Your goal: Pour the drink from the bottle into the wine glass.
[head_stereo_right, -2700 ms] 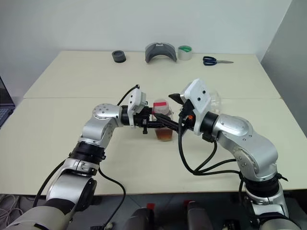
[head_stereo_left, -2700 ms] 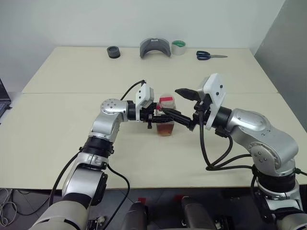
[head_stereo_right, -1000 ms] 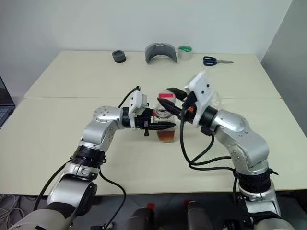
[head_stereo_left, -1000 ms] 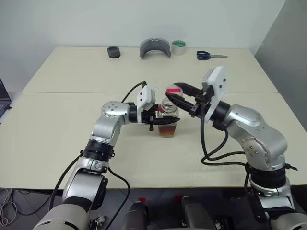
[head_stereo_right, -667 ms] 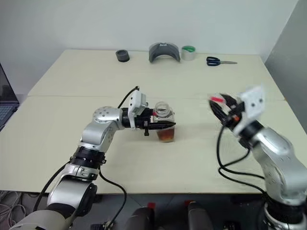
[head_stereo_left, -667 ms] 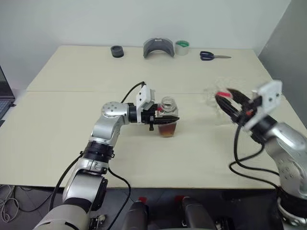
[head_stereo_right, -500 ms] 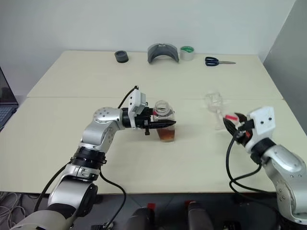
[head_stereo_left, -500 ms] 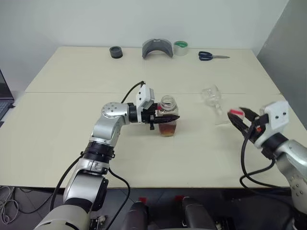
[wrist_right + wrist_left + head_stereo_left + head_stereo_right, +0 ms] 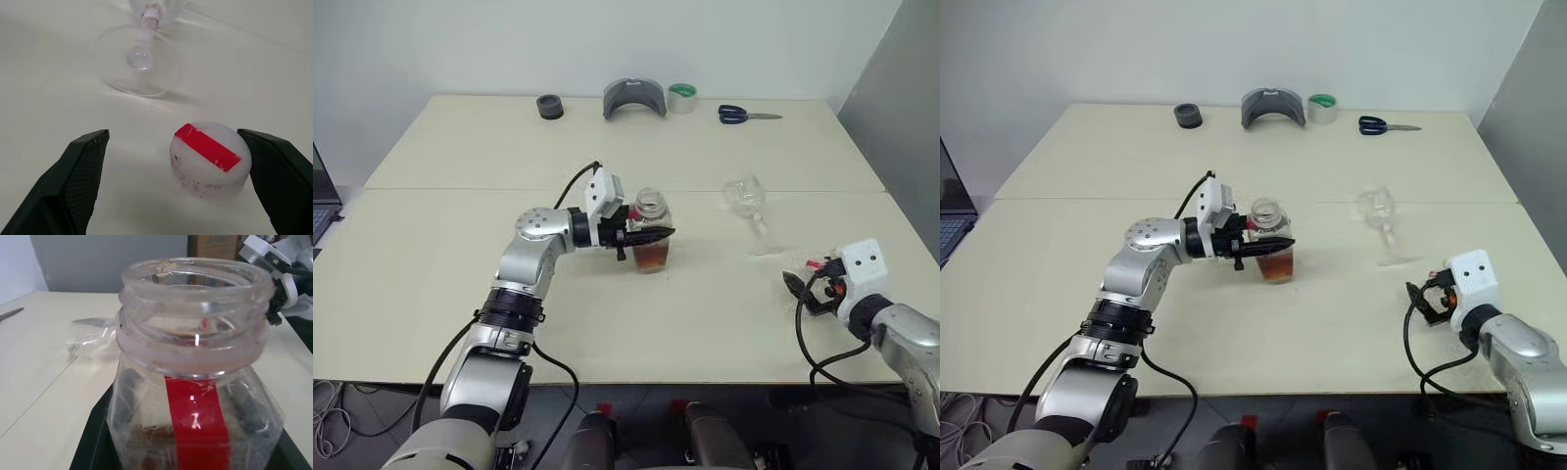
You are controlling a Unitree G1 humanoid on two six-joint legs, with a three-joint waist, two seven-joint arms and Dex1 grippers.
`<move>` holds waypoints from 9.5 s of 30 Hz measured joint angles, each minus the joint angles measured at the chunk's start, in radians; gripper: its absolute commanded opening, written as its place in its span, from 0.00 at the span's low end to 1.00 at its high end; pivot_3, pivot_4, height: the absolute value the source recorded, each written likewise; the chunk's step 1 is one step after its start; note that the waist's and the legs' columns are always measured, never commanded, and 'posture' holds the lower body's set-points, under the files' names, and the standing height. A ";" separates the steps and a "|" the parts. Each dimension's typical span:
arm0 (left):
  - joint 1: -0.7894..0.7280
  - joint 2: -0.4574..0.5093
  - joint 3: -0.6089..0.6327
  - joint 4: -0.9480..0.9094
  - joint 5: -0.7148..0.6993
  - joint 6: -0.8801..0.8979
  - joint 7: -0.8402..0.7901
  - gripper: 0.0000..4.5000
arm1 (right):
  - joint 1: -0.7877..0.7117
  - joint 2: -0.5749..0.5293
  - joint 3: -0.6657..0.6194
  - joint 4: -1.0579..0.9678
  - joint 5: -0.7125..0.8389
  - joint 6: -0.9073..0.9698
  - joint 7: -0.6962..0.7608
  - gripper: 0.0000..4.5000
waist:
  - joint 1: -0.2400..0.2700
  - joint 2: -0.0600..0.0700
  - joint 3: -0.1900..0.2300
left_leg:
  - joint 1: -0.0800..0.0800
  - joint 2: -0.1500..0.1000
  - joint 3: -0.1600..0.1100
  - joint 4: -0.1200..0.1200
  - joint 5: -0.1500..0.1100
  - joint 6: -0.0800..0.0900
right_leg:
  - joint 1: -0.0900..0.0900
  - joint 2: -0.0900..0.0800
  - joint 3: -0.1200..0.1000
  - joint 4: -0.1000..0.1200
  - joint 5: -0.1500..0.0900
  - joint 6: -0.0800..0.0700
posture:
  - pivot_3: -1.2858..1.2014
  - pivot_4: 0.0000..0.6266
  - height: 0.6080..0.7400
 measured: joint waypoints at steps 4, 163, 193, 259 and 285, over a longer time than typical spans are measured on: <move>0.014 0.007 0.015 0.000 0.000 -0.001 0.036 0.38 | 0.004 -0.026 0.043 0.001 -0.058 -0.076 0.025 1.00 | -0.001 0.000 0.000 | 0.000 0.000 0.000 0.000 0.000 0.000 | 0.000 0.000 0.000 0.000 0.000 0.000 | 0.52 0.24 1.00; 0.390 0.113 -0.009 -0.338 0.025 -0.039 0.226 1.00 | -1.337 0.199 0.368 1.775 -0.266 -0.061 0.470 0.10 | -0.013 0.004 0.003 | 0.000 0.000 0.002 -0.001 0.000 0.000 | -0.001 -0.001 0.001 0.000 0.000 -0.001 | 0.52 0.24 1.00; 0.273 0.251 0.122 -0.400 -0.210 0.356 0.200 1.00 | -0.978 0.587 0.037 1.292 -0.122 -0.549 -0.079 0.04 | -0.035 0.007 0.004 | 0.000 0.000 0.001 0.000 0.001 -0.002 | -0.002 -0.002 0.001 0.005 0.000 -0.001 | 0.52 0.24 1.00; 0.574 0.229 0.244 -0.730 -0.157 0.349 0.504 1.00 | -0.663 0.720 0.330 1.069 -0.154 -0.769 0.084 0.91 | -0.036 0.002 -0.003 | 0.013 0.009 0.001 -0.005 -0.001 -0.001 | 0.008 0.007 0.002 0.000 -0.001 -0.003 | 0.52 0.24 1.00; 0.768 0.060 0.240 -0.617 -0.006 0.208 0.733 1.00 | -0.260 0.406 0.453 0.370 -0.095 -0.512 0.359 0.99 | -0.015 0.003 -0.001 | 0.012 0.015 0.001 -0.006 -0.001 -0.002 | 0.011 0.009 0.000 -0.010 -0.001 -0.002 | 0.52 0.24 1.00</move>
